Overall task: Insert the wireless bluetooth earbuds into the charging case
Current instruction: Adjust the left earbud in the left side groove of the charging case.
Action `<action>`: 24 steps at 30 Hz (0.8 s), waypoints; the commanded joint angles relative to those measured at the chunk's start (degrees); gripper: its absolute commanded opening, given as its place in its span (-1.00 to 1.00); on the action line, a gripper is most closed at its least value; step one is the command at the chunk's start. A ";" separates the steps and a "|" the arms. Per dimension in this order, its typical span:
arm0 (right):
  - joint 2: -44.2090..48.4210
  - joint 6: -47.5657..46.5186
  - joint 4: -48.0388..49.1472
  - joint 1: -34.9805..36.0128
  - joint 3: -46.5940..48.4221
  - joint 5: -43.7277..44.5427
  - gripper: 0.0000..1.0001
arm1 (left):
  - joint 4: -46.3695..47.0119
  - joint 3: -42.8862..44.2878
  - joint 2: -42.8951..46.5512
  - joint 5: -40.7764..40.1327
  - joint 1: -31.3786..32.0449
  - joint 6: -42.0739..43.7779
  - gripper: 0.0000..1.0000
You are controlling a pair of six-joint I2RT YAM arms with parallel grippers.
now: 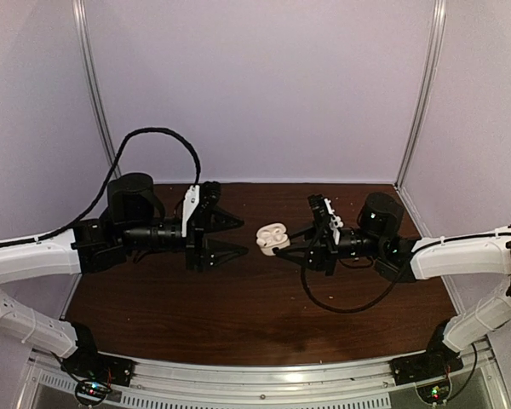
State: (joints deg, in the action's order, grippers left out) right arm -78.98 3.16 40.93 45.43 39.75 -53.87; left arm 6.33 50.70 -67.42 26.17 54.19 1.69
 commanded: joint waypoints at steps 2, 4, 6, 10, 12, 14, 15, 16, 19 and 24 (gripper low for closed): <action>1.04 0.56 0.62 -0.08 1.08 -1.94 -1.00 | 7.12 -0.13 -0.56 5.75 -0.49 -1.52 0.26; 0.90 0.64 0.73 0.03 1.12 -2.57 -1.00 | 7.39 0.13 -1.05 6.01 -0.50 -1.52 0.25; 0.62 0.75 0.78 0.26 1.21 -2.96 -1.00 | 7.83 0.47 -1.64 5.94 -0.49 -2.98 0.23; 0.17 0.80 0.83 0.77 1.24 -3.33 -1.00 | 6.77 1.86 -3.35 5.72 -0.50 -2.65 0.20; 0.07 0.74 0.76 1.01 1.36 -3.31 -1.00 | 6.33 2.48 -3.99 5.49 -0.49 -2.56 0.20; -0.07 0.63 0.58 1.14 1.45 -3.34 -1.00 | 5.95 3.02 -4.50 5.31 -0.49 -2.36 0.20; -0.18 0.60 0.48 1.23 1.47 -3.35 -1.00 | 5.75 3.20 -4.70 4.95 -0.52 -2.30 0.20; -0.25 0.54 0.47 1.32 1.54 -3.35 -1.00 | 5.50 3.42 -4.88 4.74 -0.54 -2.24 0.20; -0.54 0.53 0.62 1.49 1.56 -3.23 -1.00 | 4.97 3.91 -5.41 4.15 -0.50 -2.30 0.21; -0.82 0.43 0.65 1.81 1.66 -3.11 -1.00 | 4.44 4.79 -6.69 3.84 -0.49 -2.26 0.18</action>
State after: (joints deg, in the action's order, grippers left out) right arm -79.20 3.25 40.51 46.65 39.88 -56.58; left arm 9.74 53.28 -73.06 30.57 54.04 -0.36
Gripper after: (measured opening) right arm 0.223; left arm 0.596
